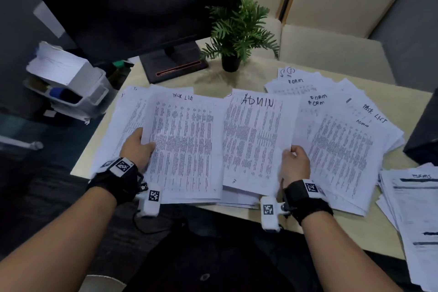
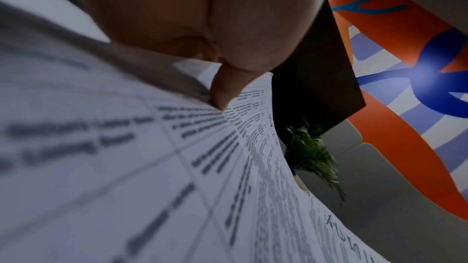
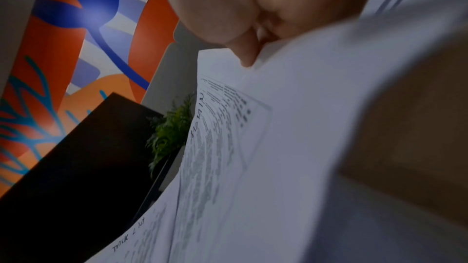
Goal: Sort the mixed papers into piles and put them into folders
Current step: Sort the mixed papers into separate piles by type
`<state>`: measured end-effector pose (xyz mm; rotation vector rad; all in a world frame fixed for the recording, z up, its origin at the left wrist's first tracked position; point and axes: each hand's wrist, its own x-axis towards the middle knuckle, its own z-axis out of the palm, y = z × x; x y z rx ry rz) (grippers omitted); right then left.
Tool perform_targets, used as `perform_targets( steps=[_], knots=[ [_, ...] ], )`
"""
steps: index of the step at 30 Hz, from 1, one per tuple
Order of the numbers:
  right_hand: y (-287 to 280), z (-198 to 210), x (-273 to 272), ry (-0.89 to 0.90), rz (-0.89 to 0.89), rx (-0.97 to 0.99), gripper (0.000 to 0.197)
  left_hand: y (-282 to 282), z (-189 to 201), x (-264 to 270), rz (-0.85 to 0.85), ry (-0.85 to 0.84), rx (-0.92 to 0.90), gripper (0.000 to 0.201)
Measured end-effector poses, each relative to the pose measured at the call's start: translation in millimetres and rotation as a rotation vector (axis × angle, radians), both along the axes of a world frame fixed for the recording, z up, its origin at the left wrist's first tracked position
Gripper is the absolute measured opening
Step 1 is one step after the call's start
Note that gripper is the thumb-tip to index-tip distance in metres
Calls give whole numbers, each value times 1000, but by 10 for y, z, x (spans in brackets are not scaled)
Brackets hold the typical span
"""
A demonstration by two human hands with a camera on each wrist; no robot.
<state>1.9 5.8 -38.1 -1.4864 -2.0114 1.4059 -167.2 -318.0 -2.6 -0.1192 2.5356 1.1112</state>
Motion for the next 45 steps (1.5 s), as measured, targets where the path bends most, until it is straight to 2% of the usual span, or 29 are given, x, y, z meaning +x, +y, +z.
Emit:
perform_targets(
  steps=[4, 10, 12, 14, 16, 17, 20, 22, 24, 27, 33, 39, 45],
  knots=[
    [-267, -8, -117, -111, 112, 49, 13, -328, -18, -372, -15, 48, -105, 20],
    [-561, -71, -216, -276, 87, 60, 24, -729, -130, -922, -80, 41, -204, 23],
    [-661, -58, -217, -279, 45, 64, 29, -783, -170, -1021, -93, 14, -219, 36],
    [-790, -35, -182, -279, 32, 124, 42, -743, -192, -1013, -108, 15, -311, 70],
    [-965, 22, -148, -410, 165, 330, 54, -644, -178, -885, -198, 113, -495, 94],
    [-1058, 31, -143, -467, 282, 402, 55, -590, -188, -804, -300, 143, -548, 94],
    [-1268, -14, -142, -607, 623, 319, 50, -476, -289, -612, -659, 84, -594, 74],
    [-1302, -43, -124, -675, 696, 257, 49, -427, -295, -552, -701, 12, -617, 68],
    [-1258, 16, -115, -641, 650, 249, 47, -309, -209, -501, -641, 30, -577, 64],
    [-1125, 168, -91, -574, 557, 275, 43, -24, 40, -326, -594, 112, -368, 57],
    [-689, 394, 140, -473, 412, 183, 35, 828, 372, 149, -733, 164, -112, 48],
    [64, 366, 615, -490, 309, 153, 39, 1680, 404, 641, -870, 155, -14, 41],
    [954, 193, 1187, -520, 193, 119, 49, 2511, 310, 1221, -887, 51, 2, 38]
  ],
)
